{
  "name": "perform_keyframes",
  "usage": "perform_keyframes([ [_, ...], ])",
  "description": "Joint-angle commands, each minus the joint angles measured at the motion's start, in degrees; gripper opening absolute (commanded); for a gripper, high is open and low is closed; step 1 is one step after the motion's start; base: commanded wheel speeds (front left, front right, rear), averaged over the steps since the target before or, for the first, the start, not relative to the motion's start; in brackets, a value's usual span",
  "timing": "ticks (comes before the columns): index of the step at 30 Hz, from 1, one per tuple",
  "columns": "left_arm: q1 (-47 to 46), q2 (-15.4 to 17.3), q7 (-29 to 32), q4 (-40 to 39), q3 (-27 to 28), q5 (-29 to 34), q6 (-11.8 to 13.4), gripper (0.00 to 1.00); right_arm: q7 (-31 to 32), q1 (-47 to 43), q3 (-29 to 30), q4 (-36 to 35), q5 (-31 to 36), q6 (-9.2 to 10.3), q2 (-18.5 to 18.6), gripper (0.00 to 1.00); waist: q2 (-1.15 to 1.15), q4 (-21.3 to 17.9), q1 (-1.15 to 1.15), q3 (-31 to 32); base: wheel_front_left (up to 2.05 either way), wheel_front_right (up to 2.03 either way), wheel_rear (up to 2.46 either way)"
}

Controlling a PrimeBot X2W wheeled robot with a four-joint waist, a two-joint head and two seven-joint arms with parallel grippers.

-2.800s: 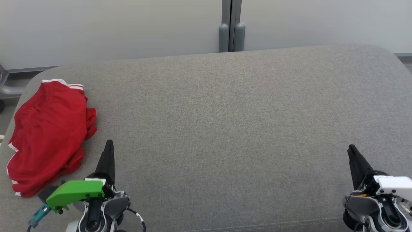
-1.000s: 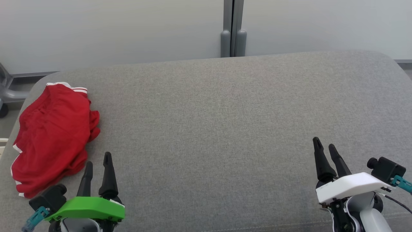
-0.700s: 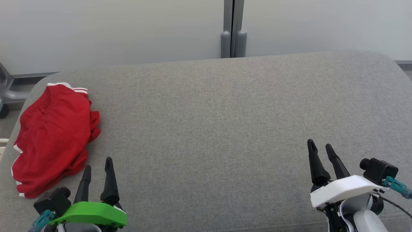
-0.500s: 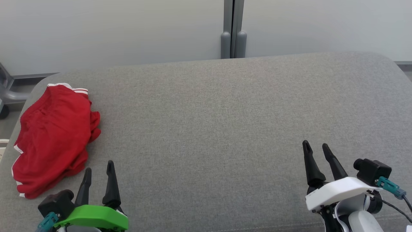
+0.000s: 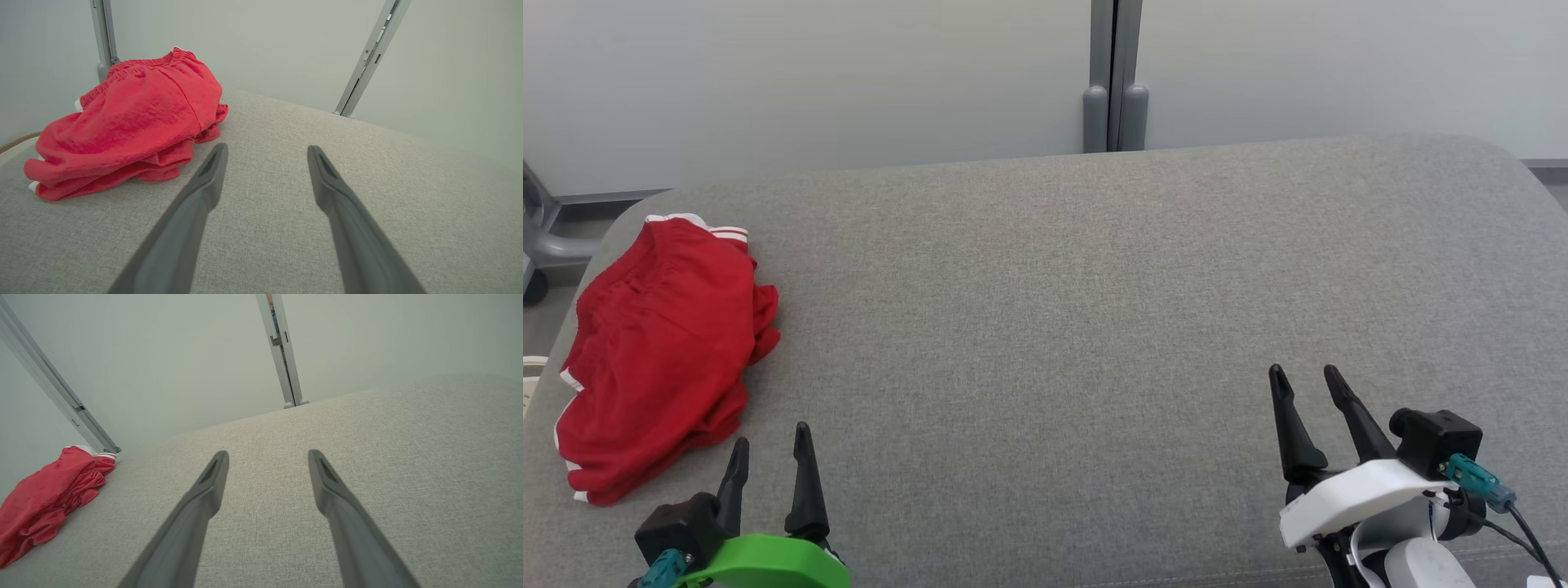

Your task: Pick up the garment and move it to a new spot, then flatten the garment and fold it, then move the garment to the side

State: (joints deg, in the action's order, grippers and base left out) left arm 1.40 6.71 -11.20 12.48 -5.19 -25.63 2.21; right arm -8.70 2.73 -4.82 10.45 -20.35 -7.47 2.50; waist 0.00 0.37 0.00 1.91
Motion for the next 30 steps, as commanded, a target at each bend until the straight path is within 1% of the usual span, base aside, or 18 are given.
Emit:
perform_keyframes([
  [1,0.3,0.6,-0.5,-0.5,0.1,1.1,0.3,1.0,-0.6,0.2,-0.3,-0.4,1.2,-0.03,0.3,1.0,0.0,0.0,0.0,0.0,0.0,0.0,0.0],
  [20,2.4,1.0,-1.8,-2.1,-0.7,8.9,2.0,1.0,-3.8,-0.1,-2.4,0.9,9.9,-0.03,0.4,1.0,0.0,-0.1,0.0,0.5,0.0,0.0,0.0],
  [30,3.2,1.2,-1.9,-2.7,-1.0,11.8,2.5,1.0,-4.9,-0.1,-3.4,2.4,12.9,-0.03,0.5,1.0,0.0,-0.1,0.0,0.7,0.0,0.0,0.0],
])
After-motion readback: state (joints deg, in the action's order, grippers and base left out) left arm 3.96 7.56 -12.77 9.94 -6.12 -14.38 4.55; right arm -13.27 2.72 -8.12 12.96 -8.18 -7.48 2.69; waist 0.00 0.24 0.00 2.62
